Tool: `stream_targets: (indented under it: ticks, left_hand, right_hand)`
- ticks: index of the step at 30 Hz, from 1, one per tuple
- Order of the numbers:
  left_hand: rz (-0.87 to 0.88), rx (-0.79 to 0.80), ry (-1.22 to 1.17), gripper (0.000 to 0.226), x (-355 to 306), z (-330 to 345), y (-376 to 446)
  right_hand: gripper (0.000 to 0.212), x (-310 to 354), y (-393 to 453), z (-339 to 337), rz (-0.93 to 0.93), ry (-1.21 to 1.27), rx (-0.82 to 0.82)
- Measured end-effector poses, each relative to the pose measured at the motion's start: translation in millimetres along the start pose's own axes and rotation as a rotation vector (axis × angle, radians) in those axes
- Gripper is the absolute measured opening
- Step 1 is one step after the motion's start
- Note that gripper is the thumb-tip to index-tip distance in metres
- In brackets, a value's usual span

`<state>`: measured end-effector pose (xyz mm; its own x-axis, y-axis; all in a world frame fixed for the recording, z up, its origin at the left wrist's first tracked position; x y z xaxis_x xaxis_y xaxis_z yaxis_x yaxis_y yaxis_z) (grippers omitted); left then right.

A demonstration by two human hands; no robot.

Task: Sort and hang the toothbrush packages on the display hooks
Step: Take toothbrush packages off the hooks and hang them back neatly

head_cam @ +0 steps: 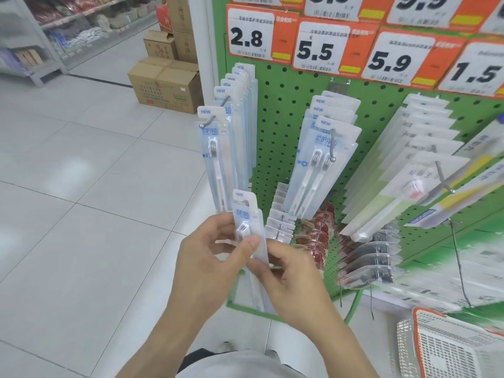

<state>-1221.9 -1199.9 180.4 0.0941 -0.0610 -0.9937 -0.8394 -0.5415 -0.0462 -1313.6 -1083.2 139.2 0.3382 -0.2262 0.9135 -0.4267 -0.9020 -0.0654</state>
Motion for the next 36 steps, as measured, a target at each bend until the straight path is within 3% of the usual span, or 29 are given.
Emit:
stream_targets:
  ticks: [3,7,12,16,24,30,36]
  left_hand:
    - [0.053,-0.013,0.01,0.028,-6.1,-4.3,3.2]
    - [0.131,-0.012,0.068,0.029,-18.3,-9.0,9.1]
    - [0.243,-0.25,0.109,0.023,-27.1,-28.3,30.3]
    - [0.258,-0.269,0.136,0.026,-35.9,-44.1,60.1]
    - [0.206,-0.145,-0.015,0.013,-36.2,-48.7,83.0]
    - [0.198,-0.049,-0.09,0.024,-28.4,-52.9,88.8]
    - [0.25,0.085,-0.317,0.043,-30.0,-53.0,92.9]
  right_hand:
    - [0.008,5.6,2.8,0.3,-0.024,0.123,-0.031]
    - [0.006,18.8,9.9,-7.1,-0.059,0.097,-0.066]
    - [0.009,34.4,26.0,-24.7,-0.142,-0.046,-0.104]
    - [0.008,45.8,45.9,-34.1,-0.152,-0.046,-0.122]
    - [0.013,56.9,73.0,-37.9,-0.161,-0.159,-0.107]
    - [0.012,58.9,77.5,-37.8,-0.151,-0.295,-0.102]
    - [0.017,63.3,88.6,-28.3,-0.087,-0.307,-0.074]
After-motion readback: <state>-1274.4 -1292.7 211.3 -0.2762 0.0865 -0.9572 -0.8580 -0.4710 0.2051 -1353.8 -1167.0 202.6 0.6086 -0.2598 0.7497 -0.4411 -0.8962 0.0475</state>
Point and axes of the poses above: each hand's wrist, its own y-axis towards the middle knuckle, its own z-axis out of the palm, x = y × z, the point moved 1 cm from there along y, towards the middle knuckle, and after that the axes turned 15 degrees about x, right-handed, at the moved point
